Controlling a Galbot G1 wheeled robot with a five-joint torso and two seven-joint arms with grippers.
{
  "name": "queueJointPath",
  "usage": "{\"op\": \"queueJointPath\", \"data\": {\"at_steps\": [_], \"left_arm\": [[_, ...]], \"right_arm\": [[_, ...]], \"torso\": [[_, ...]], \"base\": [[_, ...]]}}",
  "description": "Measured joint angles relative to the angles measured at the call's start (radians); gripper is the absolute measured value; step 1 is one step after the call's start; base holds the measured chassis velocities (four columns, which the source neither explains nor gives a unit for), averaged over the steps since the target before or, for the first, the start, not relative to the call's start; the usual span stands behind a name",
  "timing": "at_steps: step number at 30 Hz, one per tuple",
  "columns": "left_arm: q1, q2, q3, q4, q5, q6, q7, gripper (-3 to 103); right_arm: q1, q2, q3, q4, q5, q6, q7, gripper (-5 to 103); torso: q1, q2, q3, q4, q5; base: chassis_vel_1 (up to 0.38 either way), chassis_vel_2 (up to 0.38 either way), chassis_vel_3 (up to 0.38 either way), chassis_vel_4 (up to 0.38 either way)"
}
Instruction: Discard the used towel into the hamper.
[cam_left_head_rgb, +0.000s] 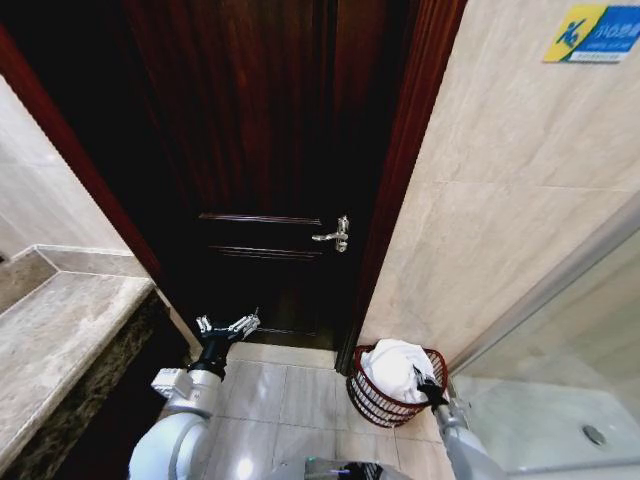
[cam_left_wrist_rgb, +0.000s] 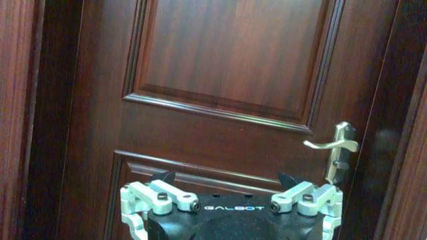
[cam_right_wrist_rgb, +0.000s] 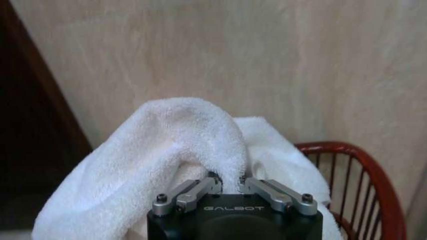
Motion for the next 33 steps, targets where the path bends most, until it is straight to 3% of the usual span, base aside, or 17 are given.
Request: {"op": "queueJointPath", "data": {"at_steps": [3,12,18,33], "left_arm": [[0.000,0.000,0.000,0.000,0.000,0.000,0.000,100],[0.000,0.000,0.000,0.000,0.000,0.000,0.000,100],[0.000,0.000,0.000,0.000,0.000,0.000,0.000,100],[0.000,0.000,0.000,0.000,0.000,0.000,0.000,100]], "right_arm": [[0.050,-0.012,0.009,-0.055,-0.114,-0.021,-0.005,7],[0.151,-0.017,0.011,-0.149,-0.238,-0.107,0.013,7],[0.210,0.000,0.014,-0.224,-0.353,-0.144,0.070,7],[0.251,0.042,0.004,-0.299,-0.423,-0.211,0.261,7]], "torso": [[0.000,0.000,0.000,0.0000,0.0001],[0.000,0.000,0.000,0.0000,-0.0002],[0.000,0.000,0.000,0.0000,0.0000],[0.000,0.000,0.000,0.0002,0.0000]], "base": [[0.000,0.000,0.000,0.000],[0.000,0.000,0.000,0.000],[0.000,0.000,0.000,0.000],[0.000,0.000,0.000,0.000]]}}
